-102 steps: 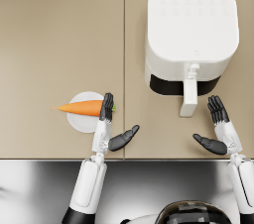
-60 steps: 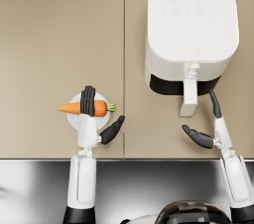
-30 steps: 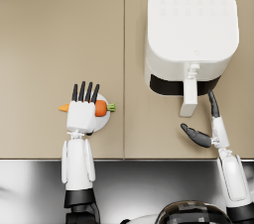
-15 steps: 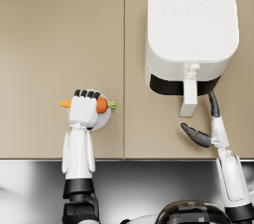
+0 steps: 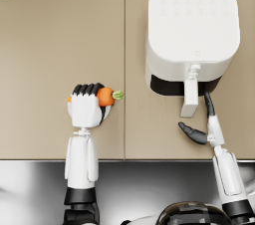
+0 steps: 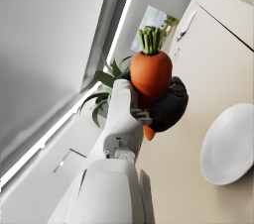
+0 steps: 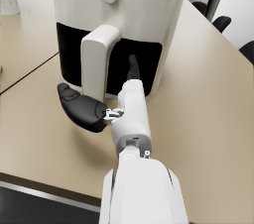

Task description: Pick up the carrot and place it into the air fryer

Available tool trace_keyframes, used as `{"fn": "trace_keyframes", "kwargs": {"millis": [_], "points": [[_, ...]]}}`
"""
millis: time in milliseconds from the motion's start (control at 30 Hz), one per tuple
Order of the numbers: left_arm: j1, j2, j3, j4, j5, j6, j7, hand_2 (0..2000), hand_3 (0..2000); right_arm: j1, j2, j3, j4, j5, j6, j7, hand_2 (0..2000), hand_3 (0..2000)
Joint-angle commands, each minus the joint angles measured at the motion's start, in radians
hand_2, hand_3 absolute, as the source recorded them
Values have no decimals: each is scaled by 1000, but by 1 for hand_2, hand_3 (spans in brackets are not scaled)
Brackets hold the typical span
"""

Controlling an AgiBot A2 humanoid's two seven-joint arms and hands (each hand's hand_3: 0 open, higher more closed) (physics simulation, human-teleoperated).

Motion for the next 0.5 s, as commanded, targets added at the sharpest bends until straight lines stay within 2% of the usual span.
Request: {"fn": "trace_keyframes", "kwargs": {"millis": [33,233,333,367,400,500], "points": [[33,7,-13,-193,-44,0,1,2000,2000,51,-19,24,-76,0,0,0,0,0],[39,19,-2,-263,-139,1,3,2000,2000,118,-58,107,-153,0,0,0,0,0],[35,23,1,-287,-149,0,3,2000,2000,123,-57,153,-127,2,-40,0,0,0],[32,24,3,-293,-150,0,4,2000,2000,118,-50,173,-110,3,-49,0,1361,327],[30,25,7,-287,-152,0,4,2000,2000,110,-43,181,-85,3,-87,-1,2000,653],[24,28,25,-268,-153,0,4,2000,2000,100,-26,186,-23,4,-186,-5,2000,1633]]}}
